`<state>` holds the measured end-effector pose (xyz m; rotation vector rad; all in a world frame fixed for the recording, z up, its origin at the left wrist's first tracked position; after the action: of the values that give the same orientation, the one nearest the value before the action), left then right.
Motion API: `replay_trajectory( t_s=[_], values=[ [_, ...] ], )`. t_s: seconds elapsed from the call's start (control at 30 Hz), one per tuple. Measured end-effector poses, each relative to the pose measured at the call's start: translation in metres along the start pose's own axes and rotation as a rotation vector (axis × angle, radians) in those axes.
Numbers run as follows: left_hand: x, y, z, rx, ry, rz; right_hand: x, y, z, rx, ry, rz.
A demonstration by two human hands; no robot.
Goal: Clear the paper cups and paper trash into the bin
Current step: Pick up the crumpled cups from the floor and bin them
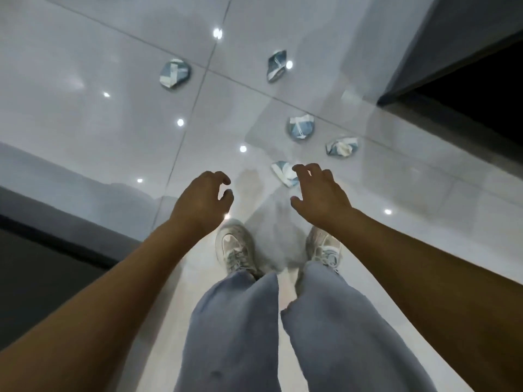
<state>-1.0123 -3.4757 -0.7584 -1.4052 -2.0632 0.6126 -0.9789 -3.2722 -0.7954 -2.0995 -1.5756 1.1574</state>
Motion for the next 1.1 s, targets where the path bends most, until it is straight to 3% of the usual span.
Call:
replay_trajectory(
  t_s=[0.27, 0.43, 0.6, 0.77, 0.93, 1.1],
  values=[
    [-0.011, 0.103, 0.121, 0.02, 0.051, -0.013, 0.06, 0.097, 0.106, 0.046, -0.017, -0.1],
    [0.003, 0.136, 0.175, 0.037, 0.126, -0.027, 0.076, 0.136, 0.142, 0.089, -0.12, -0.167],
    [0.026, 0.142, 0.198, 0.057, 0.173, -0.094, 0.077, 0.147, 0.147, 0.119, -0.285, -0.293],
    [0.037, 0.139, 0.199, -0.018, 0.212, -0.107, 0.079, 0.118, 0.158, 0.191, -0.275, -0.178],
    [0.042, 0.135, 0.203, -0.199, 0.061, -0.578, 0.065, 0.072, 0.17, 0.328, -0.311, 0.016],
    [0.052, 0.127, 0.205, -0.234, 0.058, -0.856, 0.051, 0.052, 0.17, 0.444, -0.358, 0.092]
  ],
)
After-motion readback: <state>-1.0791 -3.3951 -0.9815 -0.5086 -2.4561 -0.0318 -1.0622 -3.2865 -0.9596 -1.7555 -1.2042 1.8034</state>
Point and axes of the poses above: each hand's wrist, its own z-axis towards the middle knuckle, its own y-axis out of the palm, x = y × z, the point moved 6 cm from there along z, towards the middle knuckle, and after that the axes turned 11 degrees about -y, right-handed, at the moved point
